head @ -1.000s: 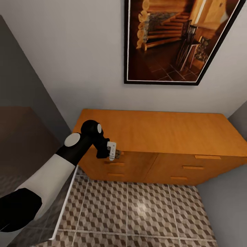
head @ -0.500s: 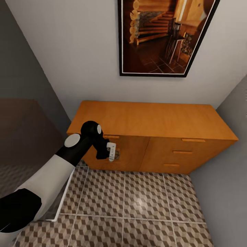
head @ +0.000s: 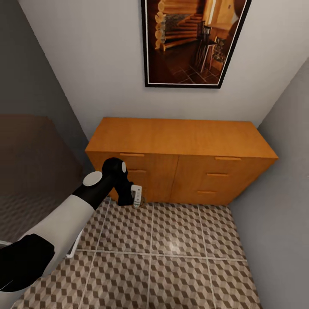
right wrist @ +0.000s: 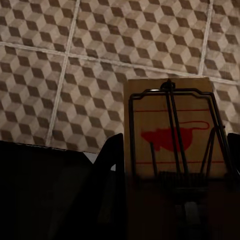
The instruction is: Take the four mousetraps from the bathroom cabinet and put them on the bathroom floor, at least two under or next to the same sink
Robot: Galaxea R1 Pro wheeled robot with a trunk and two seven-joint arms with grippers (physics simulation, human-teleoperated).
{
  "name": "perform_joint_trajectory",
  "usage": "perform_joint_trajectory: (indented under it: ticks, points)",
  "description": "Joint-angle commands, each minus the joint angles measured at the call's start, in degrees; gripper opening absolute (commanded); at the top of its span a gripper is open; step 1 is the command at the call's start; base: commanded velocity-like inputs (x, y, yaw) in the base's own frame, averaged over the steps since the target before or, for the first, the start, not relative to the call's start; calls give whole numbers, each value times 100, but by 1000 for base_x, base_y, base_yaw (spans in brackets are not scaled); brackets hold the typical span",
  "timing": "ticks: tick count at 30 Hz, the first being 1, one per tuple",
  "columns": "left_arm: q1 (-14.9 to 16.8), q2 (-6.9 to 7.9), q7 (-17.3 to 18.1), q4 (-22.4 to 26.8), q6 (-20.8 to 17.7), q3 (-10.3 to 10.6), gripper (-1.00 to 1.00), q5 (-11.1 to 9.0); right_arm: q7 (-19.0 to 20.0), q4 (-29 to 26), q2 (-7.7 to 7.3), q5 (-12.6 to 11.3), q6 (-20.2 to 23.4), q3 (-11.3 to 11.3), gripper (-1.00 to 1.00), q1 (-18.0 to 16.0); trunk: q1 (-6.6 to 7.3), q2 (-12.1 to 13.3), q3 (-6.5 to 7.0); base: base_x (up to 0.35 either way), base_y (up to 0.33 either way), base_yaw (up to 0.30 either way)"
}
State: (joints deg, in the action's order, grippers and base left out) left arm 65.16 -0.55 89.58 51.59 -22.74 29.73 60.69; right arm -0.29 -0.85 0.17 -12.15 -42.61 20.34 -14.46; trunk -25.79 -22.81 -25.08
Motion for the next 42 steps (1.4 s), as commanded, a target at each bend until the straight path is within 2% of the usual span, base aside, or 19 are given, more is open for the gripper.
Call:
perform_joint_trajectory:
  ticks: [1,5,9,12,13,14,15,17,18,20,22,26,30,33,34,36,37,41,42]
  points:
    - [-11,-3,42,-59,-29,6,-100,28,12,6,1,-59,-19,49,-100,-4,1,-10,-9,-330,-90,0]
    - [-143,-37,-29,-419,-27,8,-100,12,12,6,1,-59,-19,49,-100,-4,1,-10,-9,-331,-91,0]
    - [-400,-105,-682,-1123,-15,14,-100,-62,12,6,1,-59,-19,49,-100,-4,1,-10,-9,-275,-76,0]
    - [-622,-128,-1583,-2144,11,9,-100,-427,12,6,1,-59,-19,49,-100,-4,1,-10,-9,-75,-21,0]
    - [-691,-133,-2076,-2586,68,8,-100,-685,12,6,1,-59,-19,49,-100,-4,1,-10,-9,-29,-8,0]
    - [-774,-137,-2991,-3340,393,7,-100,-1271,12,6,1,-59,-19,49,-100,-4,1,-10,-9,-15,-4,0]
    - [-818,-143,-3561,-3823,702,7,-100,-1670,12,6,1,-59,-19,49,-100,-4,1,-10,-9,-9,-3,0]
    - [-933,-173,-5157,-5216,1927,2,-100,-2882,12,6,1,-59,-19,49,-100,-4,1,-10,-9,-3,-1,0]
    - [-993,-125,-5364,-5357,2094,0,-100,-3039,12,6,1,-59,-19,49,-100,-4,1,-10,-9,-1,0,0]
    - [-1256,22,-5624,-5531,2318,-2,-100,-3232,10,6,1,-59,-19,49,-100,-4,1,-10,-9,0,0,0]
    - [-1438,76,-5691,-5572,2378,-2,-100,-3278,7,6,-2,-59,-19,49,-100,-4,1,-10,-9,0,0,0]
    - [-2233,155,-6080,-5613,2847,-3,-100,-3324,9,0,-11,-59,-41,42,-100,-4,1,-10,-9,0,0,0]
    - [-2726,166,-6768,-5620,3034,-3,-100,-3355,11,-9,-14,-62,-53,41,-100,-4,1,-10,-9,0,0,0]
    - [-3057,186,-7430,-5617,3155,-9,-100,-3609,12,-22,-5,-70,-54,41,-100,-4,1,-10,-9,0,0,0]
    - [-3137,225,-7620,-5616,3265,-10,-100,-3840,12,-25,-3,-71,-57,39,-100,-4,1,-10,-9,0,0,0]
    - [-3266,326,-7872,-5618,3557,-11,-100,-4599,12,-27,-4,-69,-57,31,-100,-4,1,-10,-9,0,0,0]
    - [-3292,346,-7914,-5619,3627,-11,-100,-4841,12,-29,-5,-69,-56,30,-100,-4,1,-10,-9,0,0,0]
    - [-3495,473,-8275,-5623,3977,-11,-100,-6987,-7,-49,-31,-80,-36,16,-100,-4,1,-10,-9,0,0,0]
    - [-3519,482,-8339,-5624,4028,-11,-100,-7214,-10,-56,-34,-81,-34,14,-100,-4,1,-10,-9,0,0,0]
